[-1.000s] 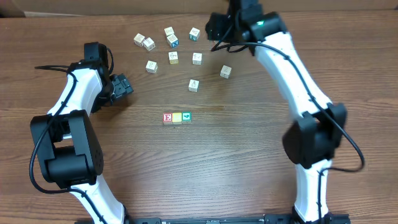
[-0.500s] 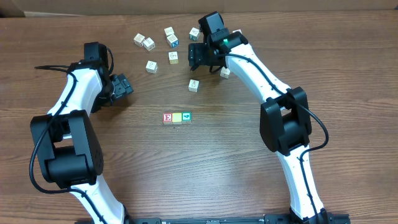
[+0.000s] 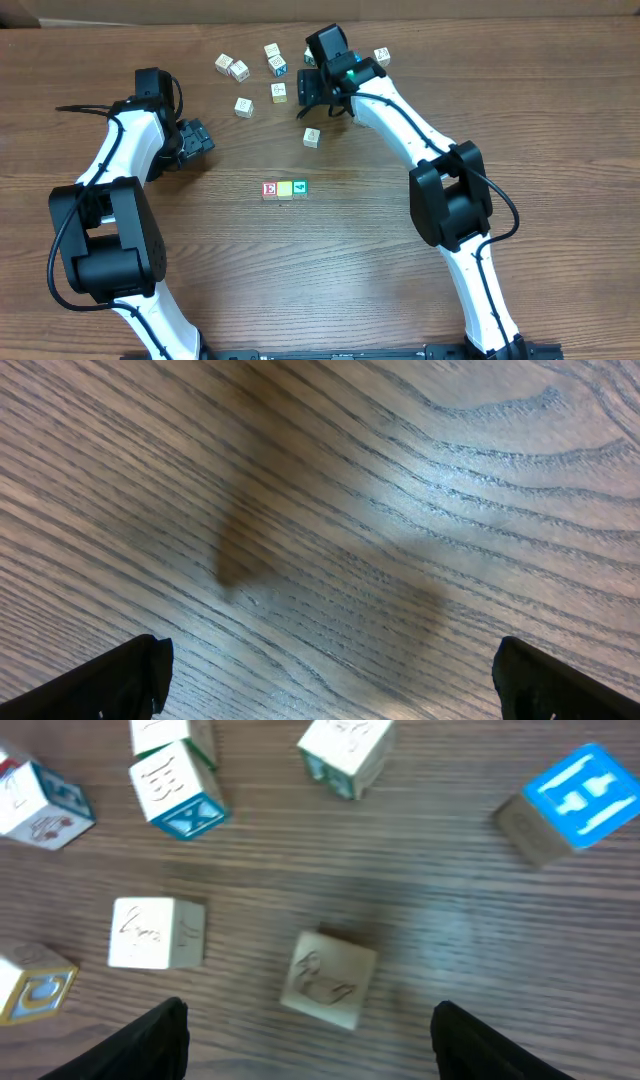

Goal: Form a horizontal line
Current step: 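Lower the right gripper and grasp the white M block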

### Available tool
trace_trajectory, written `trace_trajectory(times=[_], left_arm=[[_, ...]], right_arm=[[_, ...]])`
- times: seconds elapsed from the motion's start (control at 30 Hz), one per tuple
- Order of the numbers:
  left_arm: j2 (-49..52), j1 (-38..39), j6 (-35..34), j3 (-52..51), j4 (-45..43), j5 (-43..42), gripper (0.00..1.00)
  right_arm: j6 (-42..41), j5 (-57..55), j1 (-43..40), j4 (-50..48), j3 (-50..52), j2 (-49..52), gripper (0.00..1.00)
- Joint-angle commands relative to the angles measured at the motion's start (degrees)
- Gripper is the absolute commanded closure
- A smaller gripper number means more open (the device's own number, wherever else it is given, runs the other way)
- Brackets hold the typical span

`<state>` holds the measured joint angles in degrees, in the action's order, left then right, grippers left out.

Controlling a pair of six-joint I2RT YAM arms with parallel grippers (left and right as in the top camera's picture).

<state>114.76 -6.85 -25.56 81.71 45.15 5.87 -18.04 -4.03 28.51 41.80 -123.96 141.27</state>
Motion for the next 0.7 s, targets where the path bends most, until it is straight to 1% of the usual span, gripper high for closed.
trace_trajectory(times=[0.0,0.13,0.4,0.47,0.5,0.53,0.67], left_arm=[[-0.66,0.28,-0.2,-0.26,-0.04,0.7,0.0],[-0.66,0.28,-0.2,-0.26,-0.04,0.7,0.0],[-0.66,0.28,-0.2,-0.26,-0.04,0.7,0.0],[-0.68,0.28,-0.2,-0.26,-0.04,0.7,0.0],[-0.66,0.28,-0.2,-0.26,-0.04,0.7,0.0],[-0.66,0.28,-0.2,-0.26,-0.04,0.7,0.0],[-0.68,0.28,-0.2,-0.26,-0.04,0.7,0.01]], right_arm=[[-3.41,-1.05,1.29,1.66,0.26,1.11,0.26],[-8.81,-1.07,2.4,6.69,0.24,1.11,0.26],[-13.7,0.94,3.65,17.18,0.24,1.11,0.24],[-13.7,1.97,4.02,18.82,0.24,1.11,0.19],[-13.68,2.6,4.26,19.52,0.24,1.11,0.11],[-13.66,3.17,4.39,19.82,0.24,1.11,0.0],[-13.68,5.07,4.48,20.09,0.24,1.11,0.0]])
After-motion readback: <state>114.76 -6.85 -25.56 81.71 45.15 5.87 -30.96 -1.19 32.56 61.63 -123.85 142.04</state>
